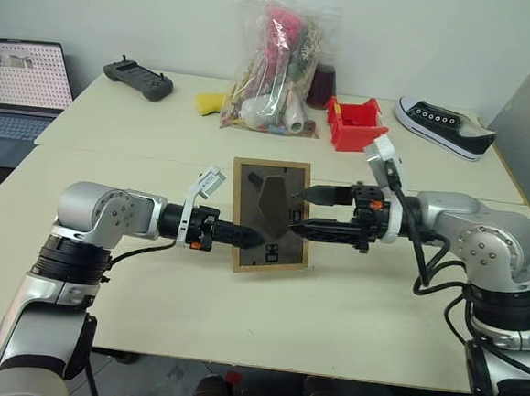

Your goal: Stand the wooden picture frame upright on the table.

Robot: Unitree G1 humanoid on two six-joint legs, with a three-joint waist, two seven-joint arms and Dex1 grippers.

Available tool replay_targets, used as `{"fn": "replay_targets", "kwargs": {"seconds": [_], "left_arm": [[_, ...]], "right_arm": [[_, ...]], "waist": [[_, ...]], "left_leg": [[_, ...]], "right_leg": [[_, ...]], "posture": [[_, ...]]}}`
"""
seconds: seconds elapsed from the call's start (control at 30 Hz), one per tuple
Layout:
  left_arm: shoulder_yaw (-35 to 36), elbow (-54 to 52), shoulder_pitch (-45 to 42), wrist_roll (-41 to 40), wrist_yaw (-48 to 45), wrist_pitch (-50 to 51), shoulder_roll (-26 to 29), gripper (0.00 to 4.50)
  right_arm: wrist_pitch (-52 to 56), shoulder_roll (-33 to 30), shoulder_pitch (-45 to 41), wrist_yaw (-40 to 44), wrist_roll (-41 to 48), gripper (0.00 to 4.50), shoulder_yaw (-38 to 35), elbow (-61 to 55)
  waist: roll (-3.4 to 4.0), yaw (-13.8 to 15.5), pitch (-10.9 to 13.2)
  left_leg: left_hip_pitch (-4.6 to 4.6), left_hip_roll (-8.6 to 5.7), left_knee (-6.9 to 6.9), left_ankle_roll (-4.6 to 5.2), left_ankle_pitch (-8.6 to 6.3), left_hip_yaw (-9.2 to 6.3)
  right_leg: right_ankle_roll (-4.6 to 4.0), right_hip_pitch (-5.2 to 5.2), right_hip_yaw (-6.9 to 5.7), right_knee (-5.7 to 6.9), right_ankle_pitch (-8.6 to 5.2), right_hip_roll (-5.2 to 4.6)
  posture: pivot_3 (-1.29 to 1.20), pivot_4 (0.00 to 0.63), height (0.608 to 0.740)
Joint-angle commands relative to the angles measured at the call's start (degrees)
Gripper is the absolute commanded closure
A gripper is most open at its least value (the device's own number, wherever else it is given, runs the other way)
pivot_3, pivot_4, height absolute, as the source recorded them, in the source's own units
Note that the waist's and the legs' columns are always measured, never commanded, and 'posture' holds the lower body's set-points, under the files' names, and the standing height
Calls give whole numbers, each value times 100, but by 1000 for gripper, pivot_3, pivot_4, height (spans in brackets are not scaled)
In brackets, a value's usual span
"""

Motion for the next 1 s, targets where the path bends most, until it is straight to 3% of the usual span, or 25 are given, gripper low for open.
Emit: {"fn": "replay_targets", "kwargs": {"seconds": [0.03, 0.1, 0.17, 0.27, 0.33, 0.5, 0.63, 0.77, 1.0], "left_arm": [[732, 10, -192, -611, 212, 908, -205, 3212], [811, 68, -192, -869, 344, 1125, -235, 3212], [734, 142, -211, -1197, 472, 1158, -219, 3212], [640, 408, -358, -1682, 729, 1158, -233, 3212], [556, 475, -404, -2001, 911, 1158, -204, 3212], [306, 417, -310, -2809, 1455, 1158, -170, 3212], [282, 340, -156, -3384, 1911, 1158, -116, 3212], [379, 321, -24, -3751, 2292, 1158, -67, 3212], [499, 278, 162, -4251, 2819, 1158, -67, 3212]], "right_arm": [[-3106, -524, 564, 256, -1783, 12, 39, 220], [-5392, -749, 876, 221, -2911, 12, 285, 820], [-8160, -844, 885, -466, -4248, 12, 496, 1808], [-10537, -644, 431, -1740, -5691, 12, 504, 2899], [-11424, -511, 67, -2624, -6685, 12, 494, 3402], [-12184, 54, -583, -3993, -7916, 12, 658, 3987], [-12476, 246, -902, -4550, -8224, 12, 784, 4119], [-12641, 171, -1084, -4750, -8283, 689, 991, 4424], [-12746, 43, -1240, -5139, -8404, 2369, 1043, 4563]], "waist": [[-2, 7, 1], [-2, 0, 1], [-3, -8, 2], [-2, -65, 7], [-1, -123, 10], [-1, -162, 10], [-1, -150, 10], [-2, -136, 10], [-2, -146, 10]], "left_leg": [[-8, -4, 2, 0, 0, -5], [-15, -6, 5, 0, 0, -6], [-14, -7, 6, 0, 0, -6], [-8, -6, 12, -2, 2, -1], [-2, -6, 16, -5, 4, 2], [18, -3, 0, -52, 31, 7], [21, -6, -1, -61, 36, 5], [27, -9, 4, -63, 37, 3], [54, -10, -2, -62, 37, 7]], "right_leg": [[3, -2, -7, -2, -2, -4], [5, -6, -7, -2, -2, -5], [6, -5, -7, -2, -3, -6], [6, -5, -2, 8, -2, -9], [6, -6, 4, 20, -2, -10], [3, -5, 13, 31, -3, -10], [-1, -4, 13, 39, -5, -20], [-1, 7, 9, 41, -5, -22], [-1, 29, 15, 40, -5, -21]], "posture": [[0, 150, 740], [0, 150, 740], [0, 150, 740], [0, 150, 740], [0, 150, 740], [0, 150, 740], [0, 150, 740], [0, 150, 740], [0, 150, 740]]}}
